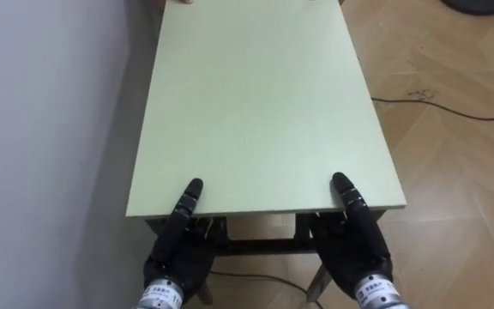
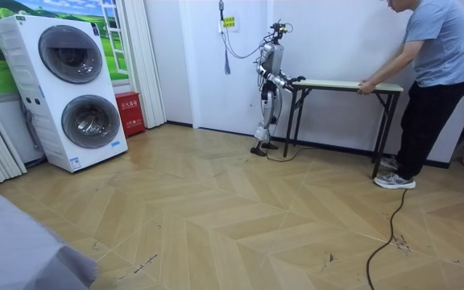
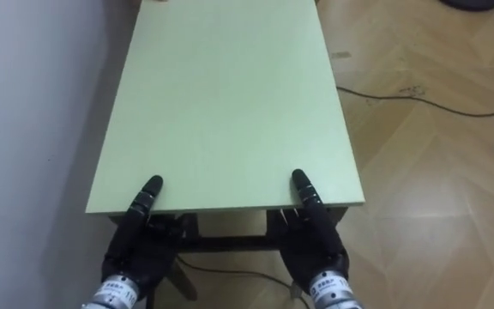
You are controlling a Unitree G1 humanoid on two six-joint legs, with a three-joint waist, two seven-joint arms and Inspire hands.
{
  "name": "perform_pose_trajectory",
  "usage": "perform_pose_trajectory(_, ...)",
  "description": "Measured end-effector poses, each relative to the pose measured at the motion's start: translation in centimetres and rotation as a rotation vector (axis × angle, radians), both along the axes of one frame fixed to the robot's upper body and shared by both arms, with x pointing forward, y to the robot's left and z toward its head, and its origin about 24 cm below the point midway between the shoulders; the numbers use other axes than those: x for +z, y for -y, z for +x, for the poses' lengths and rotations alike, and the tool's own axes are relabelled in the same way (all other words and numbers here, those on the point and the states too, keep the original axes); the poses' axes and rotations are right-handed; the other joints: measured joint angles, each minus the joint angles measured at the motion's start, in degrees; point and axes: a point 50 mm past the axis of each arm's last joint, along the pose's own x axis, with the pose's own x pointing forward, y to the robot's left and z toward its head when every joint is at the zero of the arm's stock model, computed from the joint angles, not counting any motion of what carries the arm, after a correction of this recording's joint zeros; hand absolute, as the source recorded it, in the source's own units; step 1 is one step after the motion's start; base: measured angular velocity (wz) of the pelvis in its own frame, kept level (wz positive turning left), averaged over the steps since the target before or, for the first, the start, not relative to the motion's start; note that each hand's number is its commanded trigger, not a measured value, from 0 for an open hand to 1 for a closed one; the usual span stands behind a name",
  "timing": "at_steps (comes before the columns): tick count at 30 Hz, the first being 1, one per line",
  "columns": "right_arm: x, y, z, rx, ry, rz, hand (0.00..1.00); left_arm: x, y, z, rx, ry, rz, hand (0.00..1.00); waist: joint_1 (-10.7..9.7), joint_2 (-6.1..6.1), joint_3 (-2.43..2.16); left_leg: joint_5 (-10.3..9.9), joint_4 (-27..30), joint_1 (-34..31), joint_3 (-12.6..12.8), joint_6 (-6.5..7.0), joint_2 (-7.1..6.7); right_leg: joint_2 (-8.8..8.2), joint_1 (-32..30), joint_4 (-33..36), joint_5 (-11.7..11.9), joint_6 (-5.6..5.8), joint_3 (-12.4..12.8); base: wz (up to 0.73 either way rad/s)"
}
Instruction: Move table with human
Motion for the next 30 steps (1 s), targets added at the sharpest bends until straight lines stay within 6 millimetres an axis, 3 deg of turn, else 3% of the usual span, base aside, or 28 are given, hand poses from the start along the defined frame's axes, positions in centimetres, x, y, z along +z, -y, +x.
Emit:
perform_pose_trajectory(13,-0.8,0.3,-0.8,-0.018,-0.04,-0.001,1.0,-0.8,-0.1,-0.4,-0.026,-0.031,0.032,1.0,0.0,-0.02,-0.02,-0.07,-0.13,0.63,0.3,-0.11,-0.02,0.08,0.75,0.04,0.0,0.0,0.36,0.01)
perform_pose_trajectory(19,-2.5,0.6,-1.8,-0.018,-0.088,-0.013,1.0,-2.4,-0.6,-1.1,-0.055,-0.069,0.066,1.0,0.11,-0.34,-0.25,-0.18,-0.34,1.48,0.17,-0.23,0.14,0.31,1.5,-0.18,0.01,-0.02,0.73,0.0)
perform_pose_trajectory(30,-4.8,1.1,-3.1,-0.012,-0.135,-0.021,1.0,-4.8,-0.8,-2.3,-0.106,-0.099,0.067,1.0,0.23,-0.54,-1.32,-0.15,-1.9,3.71,1.07,-0.35,0.49,0.81,3.03,-1.16,0.61,-0.22,1.02,-0.04)
